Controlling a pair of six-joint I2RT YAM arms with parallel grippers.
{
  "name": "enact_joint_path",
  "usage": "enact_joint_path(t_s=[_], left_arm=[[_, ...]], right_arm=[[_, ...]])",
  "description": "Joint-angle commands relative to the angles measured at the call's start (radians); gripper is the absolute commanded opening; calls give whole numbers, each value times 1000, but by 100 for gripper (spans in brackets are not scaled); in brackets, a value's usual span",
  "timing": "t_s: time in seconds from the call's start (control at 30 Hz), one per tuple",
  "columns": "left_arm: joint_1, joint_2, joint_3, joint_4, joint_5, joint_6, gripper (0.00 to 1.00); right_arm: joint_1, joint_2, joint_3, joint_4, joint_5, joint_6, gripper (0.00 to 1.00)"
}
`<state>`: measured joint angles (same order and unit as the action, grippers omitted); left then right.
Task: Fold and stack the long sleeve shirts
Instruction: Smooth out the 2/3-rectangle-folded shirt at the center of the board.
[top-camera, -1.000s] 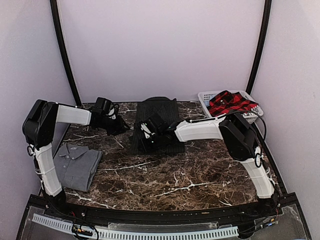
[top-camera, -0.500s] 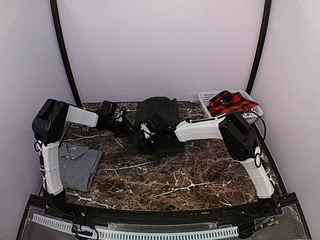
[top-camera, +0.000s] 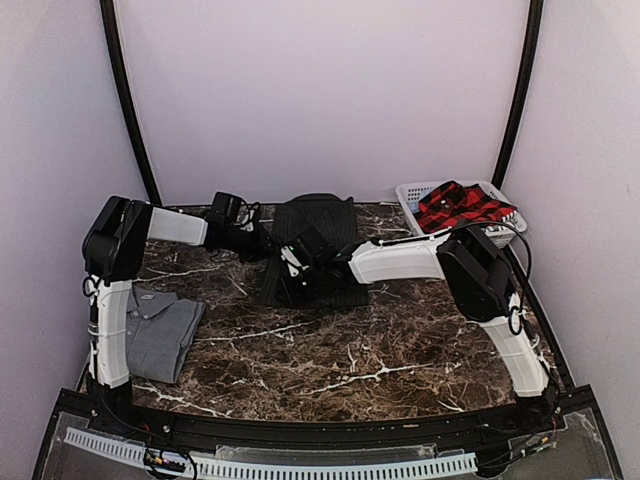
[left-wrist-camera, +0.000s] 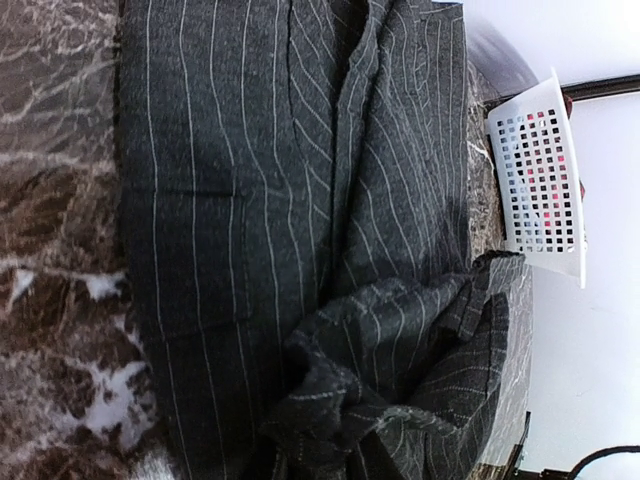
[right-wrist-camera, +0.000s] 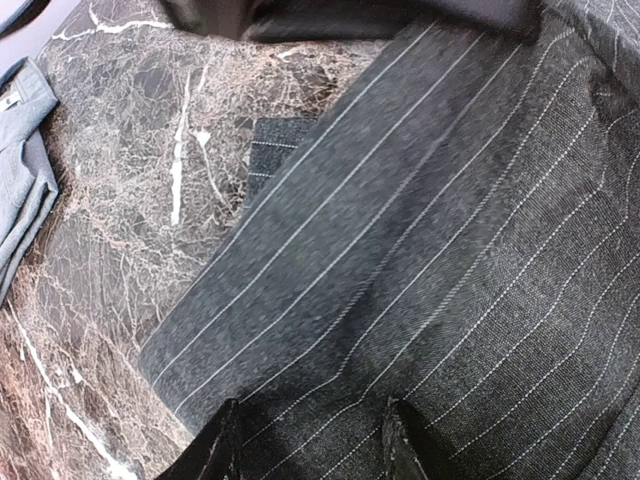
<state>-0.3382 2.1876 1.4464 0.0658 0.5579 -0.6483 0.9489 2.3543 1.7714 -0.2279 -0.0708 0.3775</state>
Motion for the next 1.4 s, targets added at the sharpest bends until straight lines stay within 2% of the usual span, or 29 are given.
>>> enact_joint_path(t_s=[0.0,0.13,0.47,0.7,0.8,0.97,1.1,1.37], left_arm=[[25,38,115,-5,-1,4,18],[42,83,183,-22,11,11,18],[80,99,209,4,44,19,24],[88,22,204,-47,-3,81,38],[87,-44,165,-54,-18,81,39],[63,-165,11,-7,-33,54,38],[11,-212,-47,23,-7,33,32],[-53,-97,44,31,18,17,22]], right_arm=[[17,79,-43,-101,-24,6,45],[17,83,-48,-105,-26,5,45],[18,79,-50,-120,-21,4,45],[-36,-13,32,-141,-54,16,47],[-85,-82,42,-119,-92,28,51],[-199,-169,-34,-38,-155,63,51],[-278,-166,-56,2,-227,83,49],[-361,-80,8,12,-282,75,40]])
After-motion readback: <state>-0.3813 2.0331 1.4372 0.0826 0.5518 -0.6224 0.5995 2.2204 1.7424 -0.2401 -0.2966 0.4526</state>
